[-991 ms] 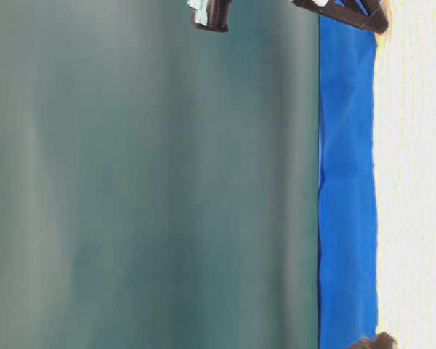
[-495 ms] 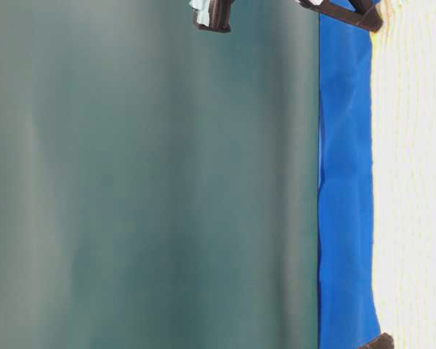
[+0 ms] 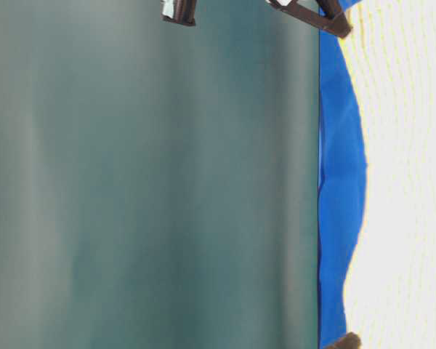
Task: Fold the yellow towel.
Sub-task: 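Lift the far edge with both grippers and fold it toward the near edge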
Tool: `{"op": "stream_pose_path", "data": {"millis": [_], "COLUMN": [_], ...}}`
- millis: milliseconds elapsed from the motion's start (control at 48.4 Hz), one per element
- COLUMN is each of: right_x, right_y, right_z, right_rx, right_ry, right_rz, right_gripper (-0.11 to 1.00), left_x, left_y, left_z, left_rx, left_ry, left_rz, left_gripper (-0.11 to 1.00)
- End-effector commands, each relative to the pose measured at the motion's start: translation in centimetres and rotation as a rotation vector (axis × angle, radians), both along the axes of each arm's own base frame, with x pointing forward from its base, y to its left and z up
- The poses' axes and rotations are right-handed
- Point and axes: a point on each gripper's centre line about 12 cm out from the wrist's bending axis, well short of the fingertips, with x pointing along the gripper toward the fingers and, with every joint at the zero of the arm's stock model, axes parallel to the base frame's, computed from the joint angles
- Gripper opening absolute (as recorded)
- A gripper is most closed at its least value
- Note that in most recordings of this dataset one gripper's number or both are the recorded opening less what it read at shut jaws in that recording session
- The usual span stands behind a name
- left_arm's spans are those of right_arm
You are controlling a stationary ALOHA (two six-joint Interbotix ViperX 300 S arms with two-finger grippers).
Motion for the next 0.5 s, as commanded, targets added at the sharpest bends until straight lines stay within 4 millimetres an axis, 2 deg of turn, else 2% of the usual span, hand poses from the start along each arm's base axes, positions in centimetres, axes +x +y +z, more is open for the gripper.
{"op": "stream_pose_path", "data": {"millis": [0, 186, 475], "right_x": [0.1, 0.0, 0.2], "right_y": [0.0, 0.1, 2.2], "right_z": [0.7, 0.8, 1.6], "right_rx": [-0.008, -0.010, -0.013], "right_ry": [-0.020, -0.024, -0.050], "right_rz": [-0.002, 0.000, 0.058], "right_gripper": [0.04, 0.04, 0.04], "left_x": [0.4, 0.3, 0.2], "left_y": [0.4, -0.2, -2.7], "left_z": [1.4, 1.3, 1.2], "left_rx": [0.023, 0.011, -0.041], "left_ry": [-0.042, -0.034, -0.058], "left_rz": [0.004, -0.008, -0.045], "left_gripper": [0.05, 0.05, 0.05]}}
